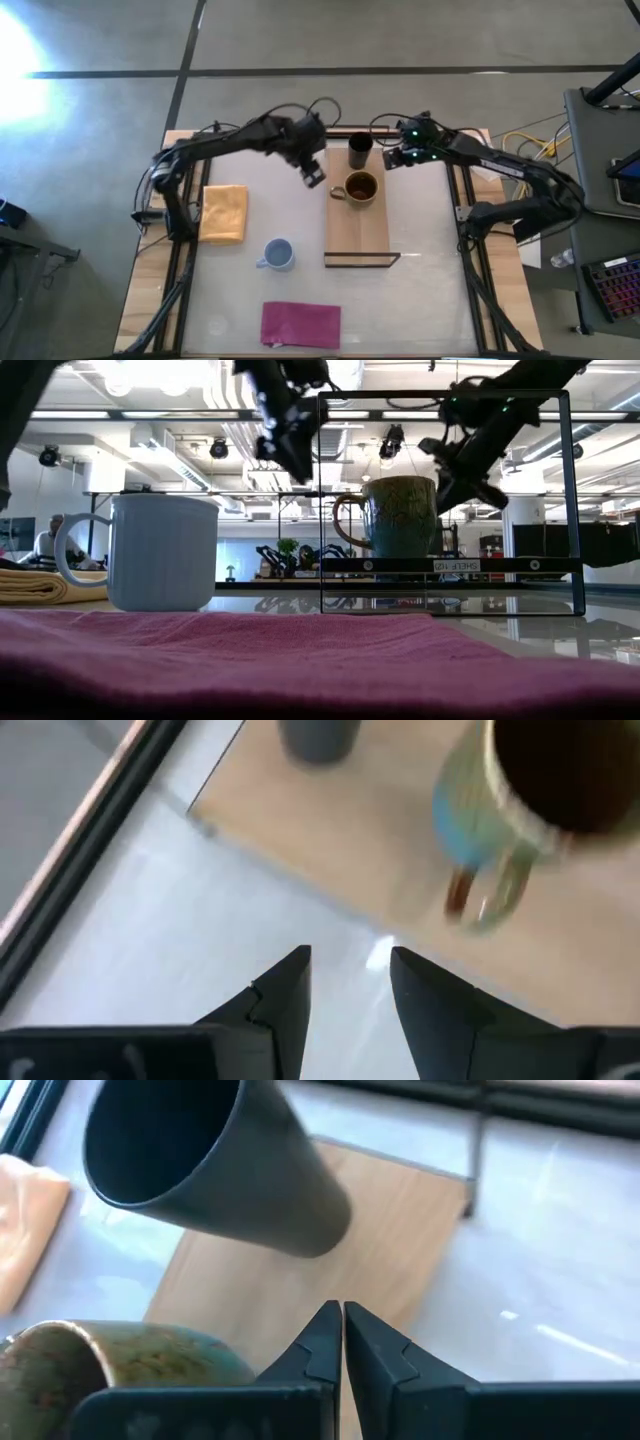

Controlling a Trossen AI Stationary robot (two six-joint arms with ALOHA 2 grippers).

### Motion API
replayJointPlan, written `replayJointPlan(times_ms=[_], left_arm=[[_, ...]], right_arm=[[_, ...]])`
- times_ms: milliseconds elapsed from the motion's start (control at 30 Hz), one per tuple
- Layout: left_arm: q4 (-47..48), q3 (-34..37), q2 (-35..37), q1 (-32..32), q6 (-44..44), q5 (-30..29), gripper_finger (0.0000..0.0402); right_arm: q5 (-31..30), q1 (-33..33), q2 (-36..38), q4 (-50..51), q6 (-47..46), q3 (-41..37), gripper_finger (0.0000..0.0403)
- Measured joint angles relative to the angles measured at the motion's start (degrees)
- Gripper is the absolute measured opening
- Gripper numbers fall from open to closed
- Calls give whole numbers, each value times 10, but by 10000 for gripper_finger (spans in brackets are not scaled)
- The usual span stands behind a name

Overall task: Stack small to large cups/mugs on shelf
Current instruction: Put the blue mug on the shelf

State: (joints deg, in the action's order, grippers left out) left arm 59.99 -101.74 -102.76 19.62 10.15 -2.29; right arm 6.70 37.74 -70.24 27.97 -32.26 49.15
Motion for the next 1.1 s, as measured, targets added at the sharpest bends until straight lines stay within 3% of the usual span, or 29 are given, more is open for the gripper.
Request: replayJointPlan(times_ms=[167, 367, 500, 633, 1100], left_arm=[[-27, 149, 103, -29, 76, -41, 125], [-51, 300, 222, -53, 226, -12, 125], [-54, 361, 271, -85, 342, 18, 125], [-55, 383, 291, -122, 418, 39, 125], [-40, 380, 238, -241, 406, 63, 125]], right_arm=[[-36, 0, 61, 25, 9, 0, 24], [-40, 0, 106, 60, 10, -1, 66], [-40, 0, 113, 87, 10, -1, 94], [-40, 0, 113, 104, 10, -1, 116], [-39, 0, 113, 108, 30, -2, 153]])
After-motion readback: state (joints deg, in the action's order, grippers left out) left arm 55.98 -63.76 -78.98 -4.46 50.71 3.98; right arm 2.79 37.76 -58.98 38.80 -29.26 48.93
